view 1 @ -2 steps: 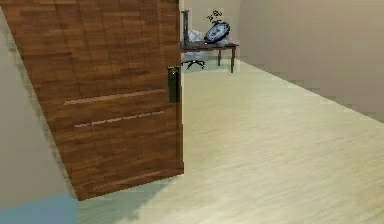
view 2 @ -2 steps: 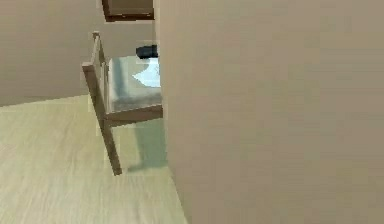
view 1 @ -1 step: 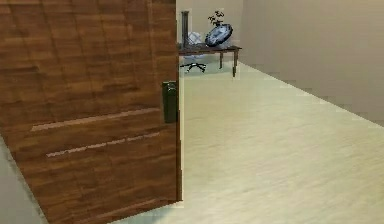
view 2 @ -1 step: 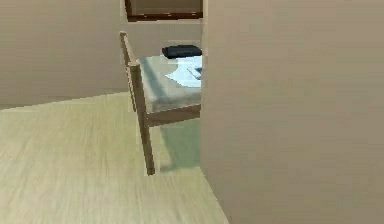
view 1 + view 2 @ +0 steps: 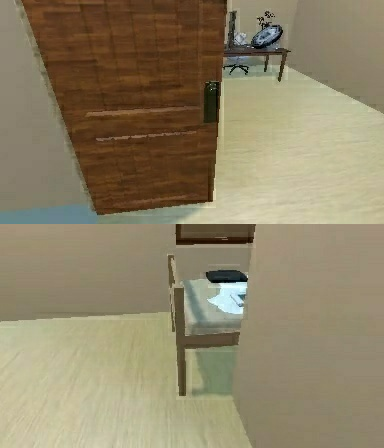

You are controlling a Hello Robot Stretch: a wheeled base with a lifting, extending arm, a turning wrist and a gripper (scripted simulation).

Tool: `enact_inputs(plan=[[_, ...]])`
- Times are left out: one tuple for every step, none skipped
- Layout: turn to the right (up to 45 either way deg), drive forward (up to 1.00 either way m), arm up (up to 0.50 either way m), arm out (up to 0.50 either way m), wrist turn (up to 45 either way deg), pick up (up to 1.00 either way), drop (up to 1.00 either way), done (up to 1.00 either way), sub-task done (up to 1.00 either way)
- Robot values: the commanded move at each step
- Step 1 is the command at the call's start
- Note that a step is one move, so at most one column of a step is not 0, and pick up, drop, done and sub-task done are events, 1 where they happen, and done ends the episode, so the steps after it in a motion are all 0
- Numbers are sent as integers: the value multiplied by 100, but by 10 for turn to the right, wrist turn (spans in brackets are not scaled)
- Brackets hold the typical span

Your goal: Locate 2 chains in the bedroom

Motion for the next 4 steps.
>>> enact_inputs(plan=[[0,45,0,0,0,0,0,0,0],[-450,0,0,0,0,0,0,0,0],[-180,0,0,0,0,0,0,0,0],[0,55,0,0,0,0,0,0,0]])
